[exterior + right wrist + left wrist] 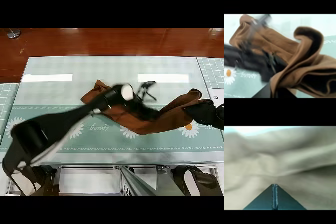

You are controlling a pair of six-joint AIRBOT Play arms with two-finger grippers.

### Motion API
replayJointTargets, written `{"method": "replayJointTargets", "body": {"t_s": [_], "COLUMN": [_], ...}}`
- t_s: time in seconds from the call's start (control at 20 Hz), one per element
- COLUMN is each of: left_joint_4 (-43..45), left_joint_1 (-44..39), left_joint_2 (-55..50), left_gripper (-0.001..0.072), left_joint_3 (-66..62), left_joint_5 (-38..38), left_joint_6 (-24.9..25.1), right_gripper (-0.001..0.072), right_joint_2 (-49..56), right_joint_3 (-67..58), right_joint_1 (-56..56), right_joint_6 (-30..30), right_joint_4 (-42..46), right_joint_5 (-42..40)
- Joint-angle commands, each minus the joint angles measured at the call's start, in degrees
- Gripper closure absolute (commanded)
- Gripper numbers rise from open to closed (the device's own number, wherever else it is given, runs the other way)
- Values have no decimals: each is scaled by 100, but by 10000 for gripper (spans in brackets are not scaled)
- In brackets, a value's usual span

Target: Fold the shirts.

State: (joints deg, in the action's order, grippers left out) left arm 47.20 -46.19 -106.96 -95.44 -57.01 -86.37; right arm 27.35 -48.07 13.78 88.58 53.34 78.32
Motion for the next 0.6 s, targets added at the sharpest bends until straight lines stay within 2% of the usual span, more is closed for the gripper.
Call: {"method": "replayJointTargets", "body": {"t_s": [0.0,0.1,0.2,0.3,0.45,0.55], "left_joint_4": [-122,-46,313,514,608,691], "left_joint_1": [1270,2223,3088,3766,4249,4251], "left_joint_2": [345,855,1550,2444,4015,5075], "left_gripper": [682,683,682,682,682,681], "left_joint_3": [-195,-195,-166,37,811,1692], "left_joint_5": [-723,-1054,-1322,-1362,-1215,-1097], "left_joint_6": [48,17,17,83,483,535], "right_gripper": [686,687,686,686,686,686], "right_joint_2": [219,625,1257,2312,4332,5724], "right_joint_3": [2,-133,-527,-1198,-2520,-3580], "right_joint_1": [-129,-721,-1705,-2710,-3652,-4013], "right_joint_6": [-214,-282,-264,-221,-308,-306], "right_joint_4": [-455,-706,-573,-321,-256,-247], "right_joint_5": [-66,-286,-916,-1574,-1860,-1845]}}
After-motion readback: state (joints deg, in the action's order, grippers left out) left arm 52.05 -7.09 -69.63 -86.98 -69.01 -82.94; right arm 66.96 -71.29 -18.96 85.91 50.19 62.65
